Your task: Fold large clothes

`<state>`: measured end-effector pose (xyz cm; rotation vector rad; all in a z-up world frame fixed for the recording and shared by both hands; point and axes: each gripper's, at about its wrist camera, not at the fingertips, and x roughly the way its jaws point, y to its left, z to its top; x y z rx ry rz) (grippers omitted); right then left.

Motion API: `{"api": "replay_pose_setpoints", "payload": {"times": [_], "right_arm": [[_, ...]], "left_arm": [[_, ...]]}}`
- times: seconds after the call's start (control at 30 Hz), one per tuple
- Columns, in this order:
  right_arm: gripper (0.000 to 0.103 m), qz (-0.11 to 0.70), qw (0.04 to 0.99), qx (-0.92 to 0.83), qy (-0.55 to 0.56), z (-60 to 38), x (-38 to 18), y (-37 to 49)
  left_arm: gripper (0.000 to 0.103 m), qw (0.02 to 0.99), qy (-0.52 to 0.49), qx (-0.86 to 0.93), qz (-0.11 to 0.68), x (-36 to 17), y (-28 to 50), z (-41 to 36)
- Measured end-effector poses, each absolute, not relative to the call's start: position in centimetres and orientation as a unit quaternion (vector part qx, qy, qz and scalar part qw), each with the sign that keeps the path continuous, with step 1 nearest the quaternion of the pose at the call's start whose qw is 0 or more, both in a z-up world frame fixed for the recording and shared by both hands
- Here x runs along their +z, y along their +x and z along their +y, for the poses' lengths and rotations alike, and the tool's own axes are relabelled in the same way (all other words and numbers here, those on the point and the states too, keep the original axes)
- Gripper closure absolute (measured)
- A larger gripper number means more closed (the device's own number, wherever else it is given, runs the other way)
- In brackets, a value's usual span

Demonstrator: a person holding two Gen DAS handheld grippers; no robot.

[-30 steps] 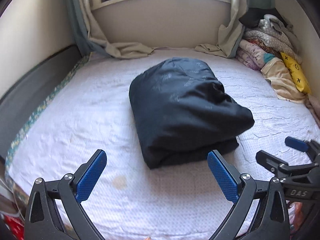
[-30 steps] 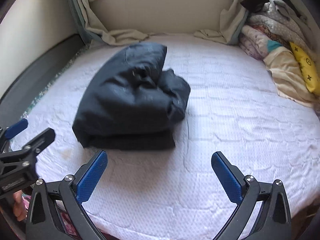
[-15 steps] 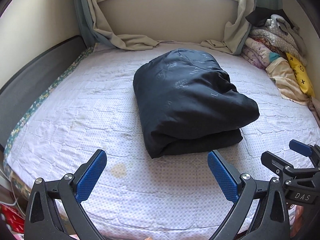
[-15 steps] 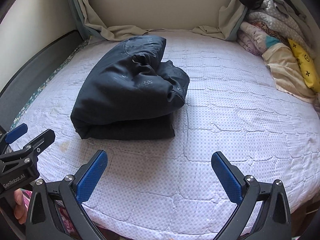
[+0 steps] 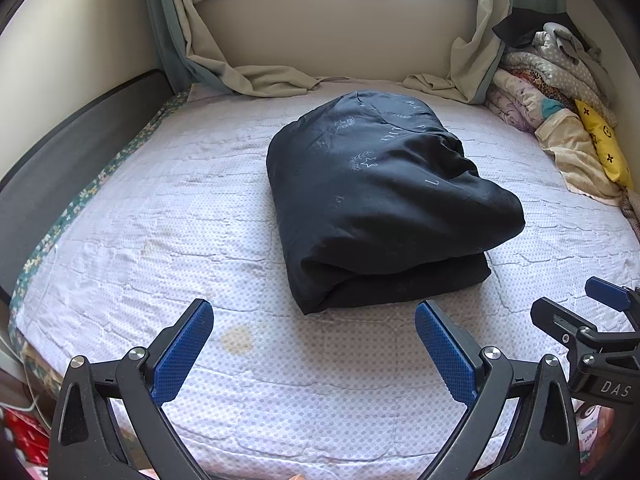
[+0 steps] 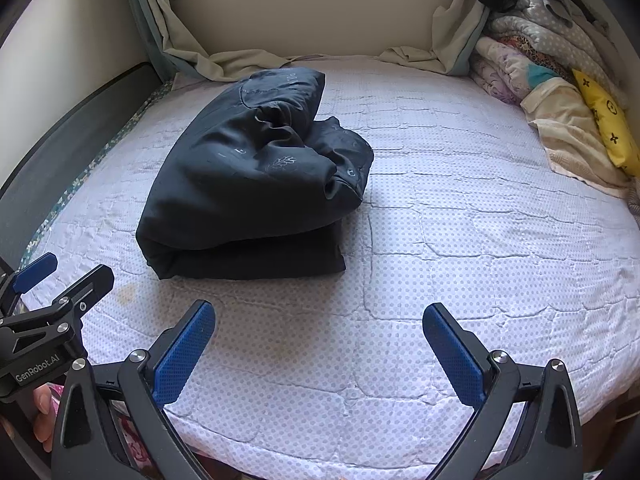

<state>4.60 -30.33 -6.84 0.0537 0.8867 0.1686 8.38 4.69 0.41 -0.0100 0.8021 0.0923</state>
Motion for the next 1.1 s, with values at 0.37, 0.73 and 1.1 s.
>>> {"api": "replay_pose_setpoints", "payload": {"times": [0.37, 0.73, 1.1], "right_arm": [[0.000, 0.424, 0.902, 0.077, 0.019, -30.46, -6.81, 4.62], [0.000, 0.419, 0.905, 0.070, 0.020, -31.07, -6.56, 4.35], [0.000, 0.418, 0.905, 0.074, 0.021, -31.13, -6.51, 4.30]], "left_arm": [[0.001, 0.923, -0.008, 0.037, 0.384, 0.66, 8.19, 4.64], [0.001, 0.928, 0.003, 0.046, 0.369, 1.15, 8.03, 4.46], [0.001, 0.927, -0.001, 0.052, 0.372, 1.10, 8.17, 4.81]]}}
